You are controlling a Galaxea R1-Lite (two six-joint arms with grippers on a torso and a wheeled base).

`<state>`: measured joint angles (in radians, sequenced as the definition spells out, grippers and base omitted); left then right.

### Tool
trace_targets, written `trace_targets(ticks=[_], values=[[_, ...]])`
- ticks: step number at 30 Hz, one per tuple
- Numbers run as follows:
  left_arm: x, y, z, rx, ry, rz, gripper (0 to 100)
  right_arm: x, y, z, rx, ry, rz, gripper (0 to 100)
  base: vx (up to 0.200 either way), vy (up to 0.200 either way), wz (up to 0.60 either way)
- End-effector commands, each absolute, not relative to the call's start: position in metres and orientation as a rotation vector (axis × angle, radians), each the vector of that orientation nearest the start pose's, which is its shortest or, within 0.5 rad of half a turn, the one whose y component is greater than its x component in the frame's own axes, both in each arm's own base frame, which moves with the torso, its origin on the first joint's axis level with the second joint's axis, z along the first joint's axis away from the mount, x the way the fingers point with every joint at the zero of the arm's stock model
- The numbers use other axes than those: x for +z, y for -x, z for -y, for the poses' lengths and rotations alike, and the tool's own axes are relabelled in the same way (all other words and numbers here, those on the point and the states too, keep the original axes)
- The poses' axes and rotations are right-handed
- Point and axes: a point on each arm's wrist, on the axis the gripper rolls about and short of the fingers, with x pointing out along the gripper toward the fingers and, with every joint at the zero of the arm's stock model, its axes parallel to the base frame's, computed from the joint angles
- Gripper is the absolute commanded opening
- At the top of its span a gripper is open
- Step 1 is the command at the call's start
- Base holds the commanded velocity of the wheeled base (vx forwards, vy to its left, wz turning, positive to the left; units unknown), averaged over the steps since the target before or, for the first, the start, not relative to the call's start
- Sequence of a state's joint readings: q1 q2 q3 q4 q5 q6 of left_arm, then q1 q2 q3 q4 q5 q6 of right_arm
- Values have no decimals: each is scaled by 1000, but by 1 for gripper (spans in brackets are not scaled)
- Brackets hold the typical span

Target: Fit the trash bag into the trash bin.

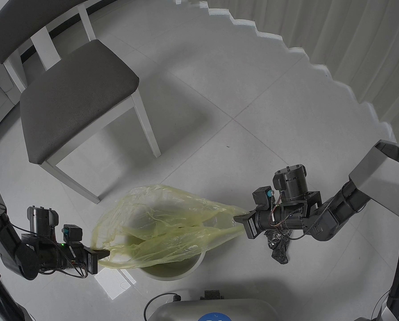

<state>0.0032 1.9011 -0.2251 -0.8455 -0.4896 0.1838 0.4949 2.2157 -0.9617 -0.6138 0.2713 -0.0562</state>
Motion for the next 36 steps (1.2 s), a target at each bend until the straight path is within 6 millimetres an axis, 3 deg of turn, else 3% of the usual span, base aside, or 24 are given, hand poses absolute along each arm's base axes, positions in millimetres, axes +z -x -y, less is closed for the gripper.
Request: trace_targets(ticks=[1, 7, 16, 25, 35, 36], values=[[17, -231, 13, -545, 27, -790, 0, 20, -347, -190, 747, 125, -658, 0, 0, 0, 0], [13, -244, 25, -562, 2, -764, 0, 18, -355, -187, 732, 119, -653, 0, 0, 0, 0], [12, -252, 22, -532, 31, -751, 0, 24, -364, -177, 705, 109, -627, 0, 0, 0, 0], [3, -261, 21, -517, 24, -720, 0, 26, -377, -179, 697, 104, -596, 0, 0, 0, 0], [8, -266, 25, -513, 49, -669, 0, 26, -386, -183, 697, 100, -568, 0, 0, 0, 0], [9, -266, 26, -513, 53, -666, 0, 26, -385, -182, 697, 100, -565, 100, 0, 0, 0]])
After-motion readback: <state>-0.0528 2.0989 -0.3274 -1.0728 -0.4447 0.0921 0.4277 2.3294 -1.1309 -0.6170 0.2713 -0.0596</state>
